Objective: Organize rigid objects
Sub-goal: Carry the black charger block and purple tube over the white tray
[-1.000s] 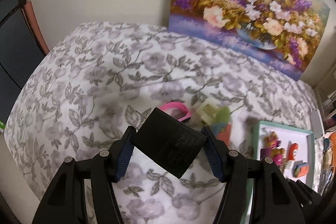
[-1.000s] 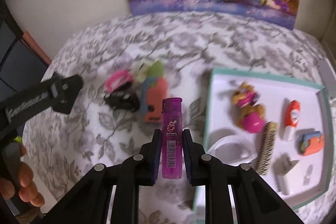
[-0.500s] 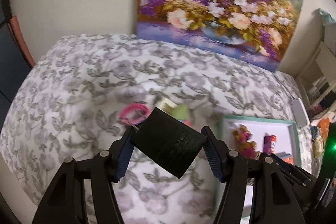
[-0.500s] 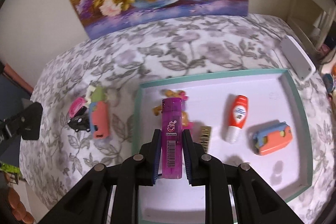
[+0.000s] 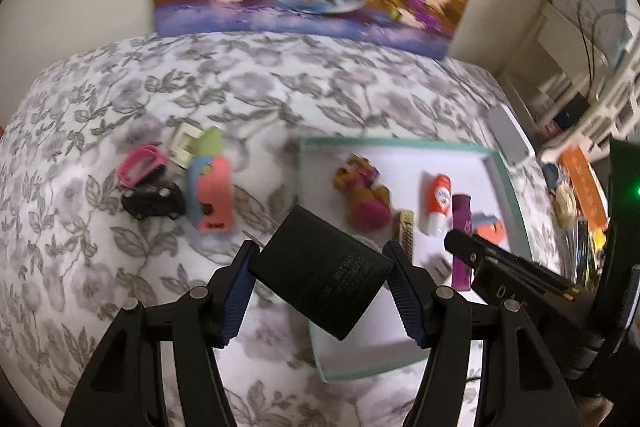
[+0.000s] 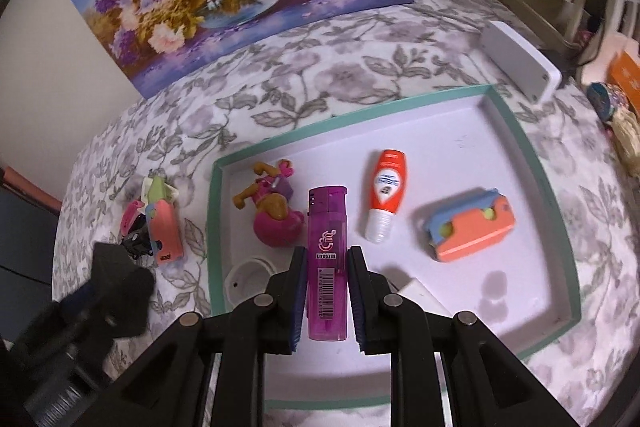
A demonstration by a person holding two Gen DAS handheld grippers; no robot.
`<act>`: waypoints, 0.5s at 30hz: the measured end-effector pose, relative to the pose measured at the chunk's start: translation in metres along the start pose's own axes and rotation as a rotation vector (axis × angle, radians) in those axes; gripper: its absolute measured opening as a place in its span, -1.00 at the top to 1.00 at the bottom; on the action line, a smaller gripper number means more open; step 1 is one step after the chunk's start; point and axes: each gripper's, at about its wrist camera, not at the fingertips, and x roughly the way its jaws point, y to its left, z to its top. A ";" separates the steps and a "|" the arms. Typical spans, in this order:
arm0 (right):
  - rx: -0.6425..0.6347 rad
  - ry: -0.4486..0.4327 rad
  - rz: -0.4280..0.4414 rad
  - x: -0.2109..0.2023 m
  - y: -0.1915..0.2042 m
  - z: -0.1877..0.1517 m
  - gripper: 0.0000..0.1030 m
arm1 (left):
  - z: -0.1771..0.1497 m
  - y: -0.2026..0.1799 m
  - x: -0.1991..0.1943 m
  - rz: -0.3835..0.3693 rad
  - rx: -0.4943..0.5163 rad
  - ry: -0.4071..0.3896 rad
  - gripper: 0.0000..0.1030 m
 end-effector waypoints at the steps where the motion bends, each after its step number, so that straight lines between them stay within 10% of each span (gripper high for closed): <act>1: 0.005 -0.002 -0.001 -0.002 -0.002 -0.001 0.59 | -0.003 -0.005 0.000 0.009 0.017 0.003 -0.26; 15: 0.039 0.046 -0.011 0.000 -0.018 -0.014 0.59 | -0.028 -0.024 0.025 0.017 0.079 0.114 -0.26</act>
